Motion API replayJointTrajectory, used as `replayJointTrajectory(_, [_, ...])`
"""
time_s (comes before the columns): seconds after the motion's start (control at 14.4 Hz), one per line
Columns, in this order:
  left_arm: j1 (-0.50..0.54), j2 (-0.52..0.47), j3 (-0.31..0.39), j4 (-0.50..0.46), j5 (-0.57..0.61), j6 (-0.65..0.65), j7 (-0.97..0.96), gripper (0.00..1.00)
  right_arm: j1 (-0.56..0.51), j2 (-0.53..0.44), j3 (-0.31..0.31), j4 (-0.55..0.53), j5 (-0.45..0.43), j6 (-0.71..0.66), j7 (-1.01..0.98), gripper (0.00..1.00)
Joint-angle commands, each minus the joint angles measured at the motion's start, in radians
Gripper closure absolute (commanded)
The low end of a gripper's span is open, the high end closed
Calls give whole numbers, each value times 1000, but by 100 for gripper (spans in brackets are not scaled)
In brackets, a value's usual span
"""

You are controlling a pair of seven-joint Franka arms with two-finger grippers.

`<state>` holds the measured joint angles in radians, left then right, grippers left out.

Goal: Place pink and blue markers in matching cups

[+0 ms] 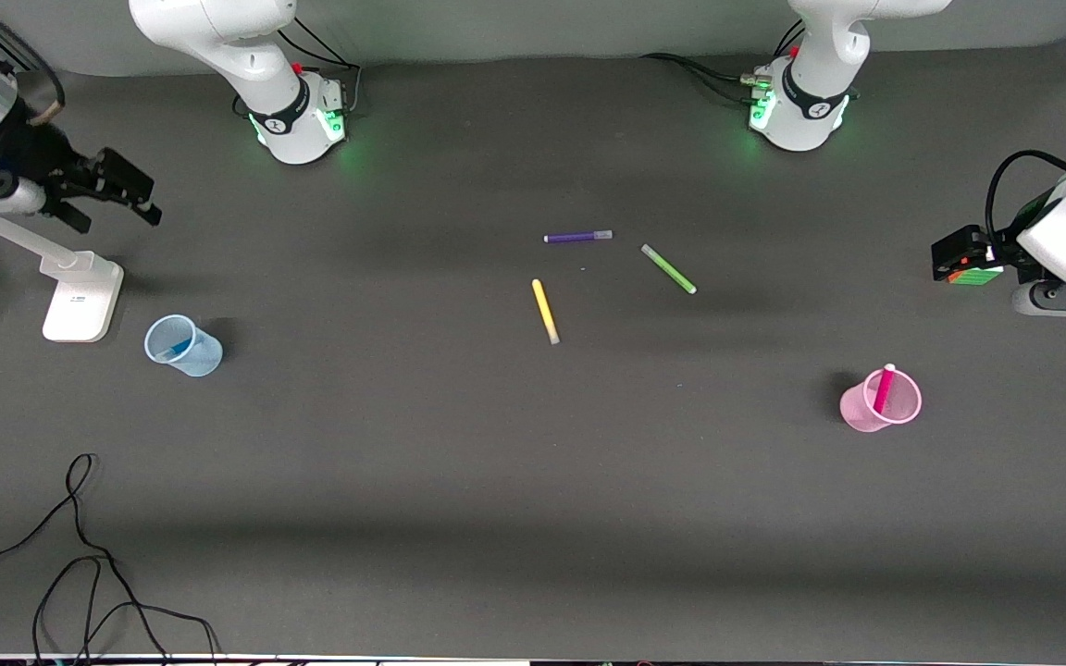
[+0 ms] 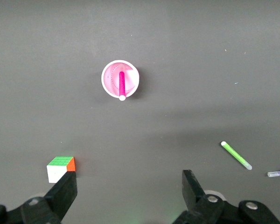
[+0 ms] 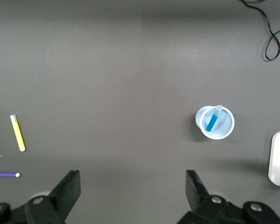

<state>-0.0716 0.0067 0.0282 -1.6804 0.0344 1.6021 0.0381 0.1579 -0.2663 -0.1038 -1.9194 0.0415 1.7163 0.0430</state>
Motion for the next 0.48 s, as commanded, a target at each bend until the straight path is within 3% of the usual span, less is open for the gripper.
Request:
replayJointTrajectory(0.0, [-7,-25,-13,-12,-10,-13,-27,0,-11,91,12,91,8,-49,15,0])
replayJointTrajectory(0.42, [-5,-28,-11,-12,-13,-18,-27,0,-6,142,13,148,-12,-44,15,0])
